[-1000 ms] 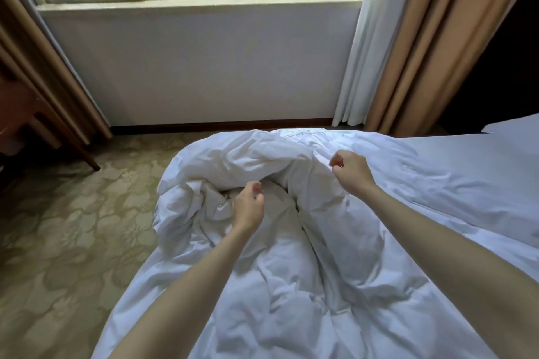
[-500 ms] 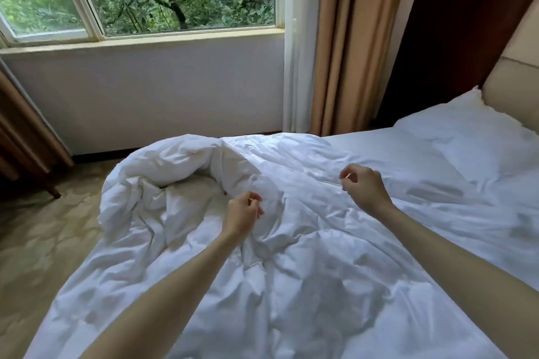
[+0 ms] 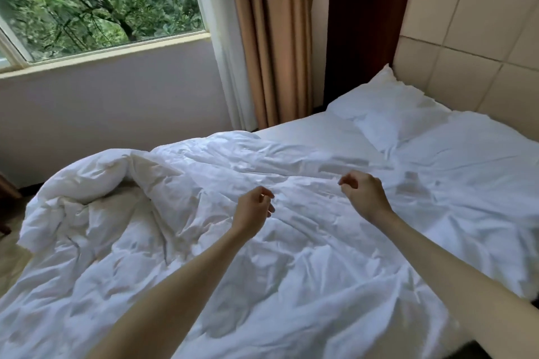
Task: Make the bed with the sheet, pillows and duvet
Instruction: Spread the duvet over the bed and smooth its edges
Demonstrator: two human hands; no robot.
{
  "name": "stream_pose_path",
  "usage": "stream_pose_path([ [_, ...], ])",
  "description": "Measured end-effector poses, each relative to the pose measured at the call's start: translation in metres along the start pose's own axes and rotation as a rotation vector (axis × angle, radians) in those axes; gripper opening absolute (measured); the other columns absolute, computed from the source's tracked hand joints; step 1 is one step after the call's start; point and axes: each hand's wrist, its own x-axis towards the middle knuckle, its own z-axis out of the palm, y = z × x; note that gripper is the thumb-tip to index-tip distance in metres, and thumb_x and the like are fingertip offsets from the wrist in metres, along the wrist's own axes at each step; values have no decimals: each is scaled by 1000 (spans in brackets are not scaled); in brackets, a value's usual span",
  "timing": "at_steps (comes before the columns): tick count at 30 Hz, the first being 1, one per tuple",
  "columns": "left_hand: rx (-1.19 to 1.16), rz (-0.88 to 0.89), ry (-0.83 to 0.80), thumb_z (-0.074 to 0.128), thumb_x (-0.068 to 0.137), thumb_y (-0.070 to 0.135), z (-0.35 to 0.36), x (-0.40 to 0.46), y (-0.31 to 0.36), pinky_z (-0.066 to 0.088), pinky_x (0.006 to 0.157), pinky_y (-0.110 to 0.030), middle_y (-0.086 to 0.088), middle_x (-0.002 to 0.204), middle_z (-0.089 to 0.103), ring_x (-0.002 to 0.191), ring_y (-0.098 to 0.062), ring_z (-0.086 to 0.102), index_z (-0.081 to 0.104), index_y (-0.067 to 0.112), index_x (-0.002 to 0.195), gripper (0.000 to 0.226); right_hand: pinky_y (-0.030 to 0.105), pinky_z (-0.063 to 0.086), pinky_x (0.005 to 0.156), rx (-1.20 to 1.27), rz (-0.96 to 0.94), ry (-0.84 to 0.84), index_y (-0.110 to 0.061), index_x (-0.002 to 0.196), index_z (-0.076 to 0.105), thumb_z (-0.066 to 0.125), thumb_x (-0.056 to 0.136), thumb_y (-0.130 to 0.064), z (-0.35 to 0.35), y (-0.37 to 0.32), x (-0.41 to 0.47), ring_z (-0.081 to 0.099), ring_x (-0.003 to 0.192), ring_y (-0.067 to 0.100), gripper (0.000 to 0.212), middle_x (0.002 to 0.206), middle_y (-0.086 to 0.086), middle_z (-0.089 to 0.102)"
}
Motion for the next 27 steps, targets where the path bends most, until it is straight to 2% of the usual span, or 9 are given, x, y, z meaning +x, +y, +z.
stream_pose_path([
  [3,-15,24,-11,43,92,2,14,7,13,50,60,-24,-2,63,64,54,-13,58,64,10,86,23,10,36,55,1,16,17,-9,88,68,57,87,-5,-14,11,8,53,71,16,11,74,-2,61],
  [5,-37,24,2,43,91,0,19,14,15,49,58,-23,-3,61,64,51,-13,57,64,9,85,23,9,36,55,10,29,22,-10,86,66,56,88,-5,-17,13,15,53,71,16,11,73,-3,59],
  [12,-82,-66,107,44,89,4,17,65,-6,45,56,-27,0,61,67,45,-12,54,66,11,83,24,25,40,65,-26,28,-7,-9,84,65,55,87,-4,-8,1,64,55,76,20,12,76,1,62],
  [15,-82,-96,118,44,89,4,10,98,-13,46,59,-28,0,62,67,50,-14,55,66,11,86,23,27,45,68,-63,12,-14,-13,83,65,56,87,-4,1,-8,95,58,80,21,13,80,3,66],
  [18,-74,-110,125,43,90,6,3,129,-16,46,56,-25,-1,67,68,55,-14,57,65,12,87,23,33,49,77,-100,-16,-8,-11,86,66,57,86,-4,11,-17,124,60,85,22,11,87,4,67],
  [20,-82,-129,115,43,91,7,1,145,-19,45,55,-25,-2,69,68,56,-15,57,65,11,89,23,32,48,77,-120,-33,-14,-11,86,65,56,86,-4,17,-20,140,58,85,21,11,90,4,64],
  [23,-68,-130,78,42,92,9,3,169,-23,48,62,-29,-3,71,68,57,-17,57,65,12,91,24,29,45,74,-151,-58,-40,-11,85,64,56,85,-3,26,-21,165,55,85,19,12,93,3,59],
  [27,-106,-163,111,42,93,11,12,201,-27,50,69,-33,-3,70,68,58,-17,58,65,10,93,23,26,40,75,-190,-92,-119,-9,89,65,57,82,-1,39,-16,209,53,85,18,13,93,1,56],
])
